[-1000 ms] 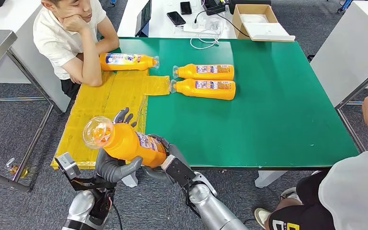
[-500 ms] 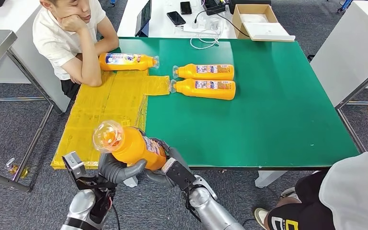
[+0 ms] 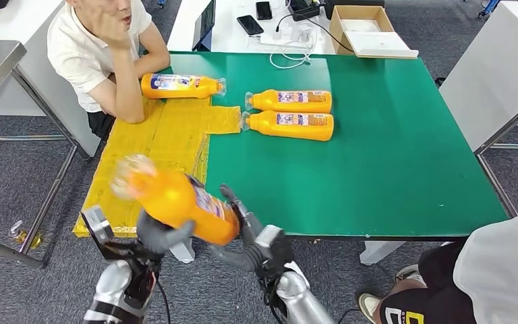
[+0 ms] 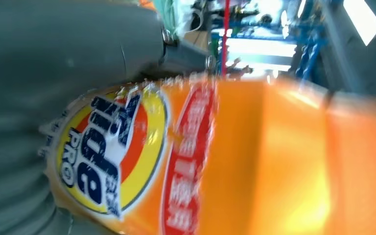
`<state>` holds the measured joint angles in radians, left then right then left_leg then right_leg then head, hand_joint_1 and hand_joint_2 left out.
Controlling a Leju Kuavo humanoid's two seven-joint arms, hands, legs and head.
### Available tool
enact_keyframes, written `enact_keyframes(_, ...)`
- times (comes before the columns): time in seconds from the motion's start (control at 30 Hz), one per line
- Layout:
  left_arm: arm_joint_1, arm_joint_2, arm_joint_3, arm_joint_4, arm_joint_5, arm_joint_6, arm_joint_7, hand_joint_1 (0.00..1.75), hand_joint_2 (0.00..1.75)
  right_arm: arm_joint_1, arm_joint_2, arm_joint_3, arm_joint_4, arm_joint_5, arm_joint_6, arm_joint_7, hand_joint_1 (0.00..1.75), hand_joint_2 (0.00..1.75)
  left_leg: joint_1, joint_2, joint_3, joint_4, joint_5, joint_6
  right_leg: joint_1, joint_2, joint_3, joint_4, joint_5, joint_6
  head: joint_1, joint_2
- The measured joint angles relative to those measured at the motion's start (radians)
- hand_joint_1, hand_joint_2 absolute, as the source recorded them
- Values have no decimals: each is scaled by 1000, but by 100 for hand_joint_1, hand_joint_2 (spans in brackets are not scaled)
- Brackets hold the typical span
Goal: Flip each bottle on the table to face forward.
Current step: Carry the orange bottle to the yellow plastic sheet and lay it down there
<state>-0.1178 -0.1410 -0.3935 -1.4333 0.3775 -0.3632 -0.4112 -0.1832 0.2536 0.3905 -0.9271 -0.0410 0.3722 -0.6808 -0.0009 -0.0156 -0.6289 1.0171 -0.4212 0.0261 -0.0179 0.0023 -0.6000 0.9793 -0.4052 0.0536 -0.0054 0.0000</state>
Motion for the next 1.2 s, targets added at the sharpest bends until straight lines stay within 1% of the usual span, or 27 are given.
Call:
enact_keyframes(0.07, -24, -9, 8, 0, 59, 21, 24, 175, 175, 48, 2, -13, -107, -19, 15, -3, 0, 0, 0, 0, 0, 0, 0, 0, 0, -1, 0, 0, 0, 0, 0, 0)
enact_keyframes(0.13, -41, -19, 21, -7, 114, 46, 42, 175, 175, 87, 5, -23, -213, -27, 10, -6, 0, 0, 0, 0, 0, 0, 0, 0, 0, -1, 0, 0, 0, 0, 0, 0)
enact_keyframes(0.2, -53, -29, 34, -18, 145, 85, 55, 175, 175, 118, 8, -35, -318, -28, -16, -10, 0, 0, 0, -1, 0, 0, 0, 0, 0, -1, 0, 0, 0, 0, 0, 0)
enact_keyframes(0.3, -64, -37, 44, -25, 126, 167, 64, 175, 175, 135, 12, -46, -445, -26, -80, -18, 0, 0, 0, 1, 0, 0, 0, 0, 0, -1, -1, 0, 0, 0, 0, 0)
enact_keyframes(0.43, -70, -42, 46, -25, 108, 198, 62, 175, 175, 142, 15, -50, -537, -27, -109, -20, 0, 0, 0, 2, 0, 0, 0, 0, 0, -1, -1, 0, 0, 0, 0, 0)
enact_keyframes(0.53, -71, -42, 48, -27, 98, 214, 54, 175, 175, 147, 19, -62, -562, -51, -106, -20, 0, 0, 0, 2, 0, 0, 0, 0, 0, -1, -1, 0, 0, 0, 0, 0)
enact_keyframes(0.6, -71, -41, 50, -34, 66, 242, 39, 175, 175, 152, 23, -79, -563, -66, -94, -20, 0, 0, 0, 2, 0, 0, 0, 0, 0, -1, -1, 0, 0, 0, 0, 0)
enact_keyframes(0.67, -73, -37, 51, -42, -60, 323, 5, 175, 175, 155, 27, -94, -562, -68, -93, -20, 0, 0, 0, 2, 0, 0, 0, 0, 0, -1, -1, 0, 0, 0, 0, 0)
enact_keyframes(0.73, -78, -28, 46, -44, -252, 433, -28, 175, 175, 157, 31, -107, -558, -70, -105, -20, 0, 0, 0, 2, 0, 0, 0, 0, 0, -1, -1, 0, 0, 0, 0, 0)
enact_keyframes(0.8, -88, -19, 35, -34, -403, 511, -42, 175, 175, 158, 34, -115, -551, -78, -113, -20, 0, 0, 0, 1, 0, 0, 0, 0, 0, -1, -1, 0, 0, 0, 0, 0)
enact_keyframes(0.87, -100, -14, 22, -10, -467, 535, -45, 175, 175, 158, 35, -119, -541, -83, -115, -20, 0, 0, 0, 1, 0, 0, 0, 0, 0, -1, -1, 0, 0, 0, 0, 0)
enact_keyframes(0.97, -108, -12, 6, 26, -461, 517, -47, 175, 175, 158, 37, -125, -525, -77, -117, -20, 0, 0, 0, 2, 0, 0, 0, 0, 0, -1, -1, 0, 0, 0, 0, 0)
enact_keyframes(1.03, -110, -11, -1, 41, -469, 527, -51, 175, 175, 158, 38, -129, -517, -74, -121, -20, 0, 0, 0, 2, 0, 0, 0, 0, 0, -1, -1, 0, 0, 0, 0, 0)
enact_keyframes(1.1, -119, -8, -8, 59, -557, 594, -52, 175, 175, 157, 39, -130, -512, -67, -132, -20, 0, 0, 0, 1, 0, 0, 0, 0, 0, -1, -1, 0, 0, 0, 0, 0)
enact_keyframes(1.2, -165, 5, -35, 128, -833, 748, -7, 175, 175, 156, 39, -131, -508, -53, -164, -20, 0, 0, 0, 0, 0, 0, 0, 0, 0, -1, -1, 0, 0, 0, 0, 0)
